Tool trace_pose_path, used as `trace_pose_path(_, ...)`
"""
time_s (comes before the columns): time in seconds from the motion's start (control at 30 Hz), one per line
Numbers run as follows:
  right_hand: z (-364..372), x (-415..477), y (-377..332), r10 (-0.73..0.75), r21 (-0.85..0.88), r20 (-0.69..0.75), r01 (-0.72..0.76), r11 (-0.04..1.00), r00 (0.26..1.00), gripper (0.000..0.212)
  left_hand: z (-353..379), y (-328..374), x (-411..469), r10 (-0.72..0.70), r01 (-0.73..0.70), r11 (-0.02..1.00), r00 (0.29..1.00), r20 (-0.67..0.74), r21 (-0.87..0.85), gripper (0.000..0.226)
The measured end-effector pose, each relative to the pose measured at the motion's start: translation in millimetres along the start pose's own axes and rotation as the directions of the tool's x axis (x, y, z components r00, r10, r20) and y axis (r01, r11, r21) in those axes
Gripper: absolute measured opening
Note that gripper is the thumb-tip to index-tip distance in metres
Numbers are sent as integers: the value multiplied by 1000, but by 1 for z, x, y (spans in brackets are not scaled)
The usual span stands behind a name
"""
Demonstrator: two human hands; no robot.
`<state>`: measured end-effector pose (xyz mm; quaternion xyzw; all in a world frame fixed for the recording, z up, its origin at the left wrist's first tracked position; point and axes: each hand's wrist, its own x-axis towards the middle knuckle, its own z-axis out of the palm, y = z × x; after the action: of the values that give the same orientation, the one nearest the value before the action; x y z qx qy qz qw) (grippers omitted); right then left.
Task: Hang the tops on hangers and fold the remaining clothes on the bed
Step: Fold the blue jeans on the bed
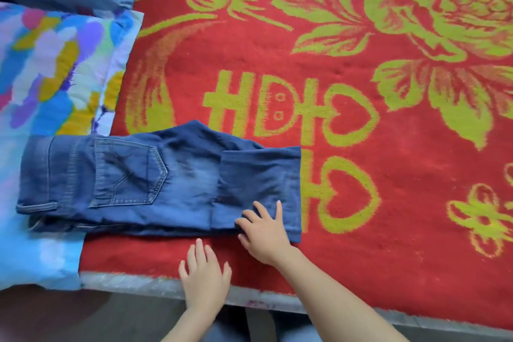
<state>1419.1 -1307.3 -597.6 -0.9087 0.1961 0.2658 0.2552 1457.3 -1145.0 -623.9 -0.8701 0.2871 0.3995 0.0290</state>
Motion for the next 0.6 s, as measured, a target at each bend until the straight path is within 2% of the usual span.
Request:
trace_pose_path(0.03,-1,1,5,-13,64,-24,14,998,1000,37,-11,-8,-2,-31,31,999,999,9,-11,62)
trace_pose_path(0.07,-7,-2,7,-9,166,-74,21,986,997,38,-16,-14,1,-17,17,1000,998,-57,7,70)
trace_pose_path(0.1,-10,-3,8,19,275,-147,23,961,989,41,-22,-17,4,44,-34,998,980,-194,54,84)
trace_pose_path(0.13,-11,-5,11,96,381,-267,13,924,959,46,-29,-15,8,121,-89,989,947,-299,120,97)
trace_pose_path(0.2,-8,-9,24,394,520,-431,-133,844,812,50,-38,-14,23,261,-195,957,901,-345,215,108)
trace_pose_path(0.23,-9,-11,32,548,594,-408,-244,767,731,47,-40,-11,30,291,-225,948,901,-323,225,109)
trace_pose_path(0.27,-11,-13,39,671,696,-285,-334,636,684,46,-42,-10,36,316,-249,937,901,-296,244,111)
trace_pose_path(0.3,-13,-15,44,734,801,-114,-376,466,670,51,-44,-9,41,314,-248,933,916,-250,261,113)
trace_pose_path(0.33,-11,-15,49,717,884,51,-366,292,695,53,-43,-9,44,286,-233,935,941,-183,267,115)
trace_pose_path(0.37,-10,-15,53,658,932,151,-328,153,738,49,-41,-9,47,270,-228,939,953,-141,258,117)
trace_pose_path(0.4,-11,-16,56,608,950,191,-301,82,770,44,-37,-7,49,258,-221,948,955,-147,228,118)
trace_pose_path(0.47,-12,-18,60,557,951,200,-297,88,806,40,-38,-5,51,238,-206,964,953,-190,170,117)
trace_pose_path(0.53,-26,-22,56,532,950,206,-297,91,821,32,-40,0,49,213,-185,969,962,-170,165,105)
trace_pose_path(0.6,-46,-27,44,540,959,153,-257,121,827,24,-44,8,45,170,-155,982,975,-142,108,101)
